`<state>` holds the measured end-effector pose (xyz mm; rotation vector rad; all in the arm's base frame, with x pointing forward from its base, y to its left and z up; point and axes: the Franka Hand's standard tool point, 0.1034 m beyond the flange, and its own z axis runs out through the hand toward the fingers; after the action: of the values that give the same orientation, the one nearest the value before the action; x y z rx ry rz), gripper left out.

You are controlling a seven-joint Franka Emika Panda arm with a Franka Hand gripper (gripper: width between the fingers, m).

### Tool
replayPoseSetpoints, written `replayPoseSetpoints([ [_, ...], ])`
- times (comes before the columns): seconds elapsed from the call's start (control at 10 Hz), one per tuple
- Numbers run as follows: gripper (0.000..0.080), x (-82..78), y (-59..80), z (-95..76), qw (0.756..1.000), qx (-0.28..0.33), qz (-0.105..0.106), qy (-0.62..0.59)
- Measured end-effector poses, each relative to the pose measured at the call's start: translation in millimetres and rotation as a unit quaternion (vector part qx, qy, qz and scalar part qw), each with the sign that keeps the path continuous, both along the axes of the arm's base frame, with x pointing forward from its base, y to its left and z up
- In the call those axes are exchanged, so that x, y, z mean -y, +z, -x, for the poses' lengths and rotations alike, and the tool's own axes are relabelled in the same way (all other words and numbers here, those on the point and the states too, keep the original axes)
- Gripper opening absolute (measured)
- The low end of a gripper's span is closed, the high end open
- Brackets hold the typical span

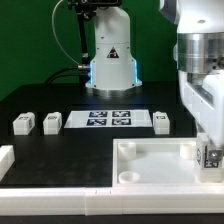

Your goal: Assemble one leg

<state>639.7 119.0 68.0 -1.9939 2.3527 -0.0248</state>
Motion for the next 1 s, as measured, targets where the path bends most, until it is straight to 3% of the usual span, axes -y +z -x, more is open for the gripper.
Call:
replayPoseSetpoints([
  [0.1, 0.0291, -0.5, 0.7, -0.2, 0.997, 0.002, 0.002, -0.079],
  [0.4, 0.0292, 1.2, 0.4, 1.9, 0.998, 0.002, 0.011, -0.066],
  [0.5, 0.0449, 0.5, 0.1, 2.2, 0.998, 0.001, 0.011, -0.059],
  [0.6, 0.0449, 0.4, -0.1, 2.3, 0.998, 0.001, 0.011, -0.059],
  [0.7, 0.0588, 0.5, -0.2, 2.3, 0.998, 0.001, 0.011, -0.058],
  [0.8, 0.0588, 0.2, -0.4, 2.9, 0.998, 0.002, 0.012, -0.054],
  [0.9, 0.0636, -1.5, -0.4, 8.2, 0.999, 0.003, 0.012, -0.042],
  [1.0, 0.0647, -6.9, 6.8, 16.3, 0.999, 0.006, 0.008, -0.033],
])
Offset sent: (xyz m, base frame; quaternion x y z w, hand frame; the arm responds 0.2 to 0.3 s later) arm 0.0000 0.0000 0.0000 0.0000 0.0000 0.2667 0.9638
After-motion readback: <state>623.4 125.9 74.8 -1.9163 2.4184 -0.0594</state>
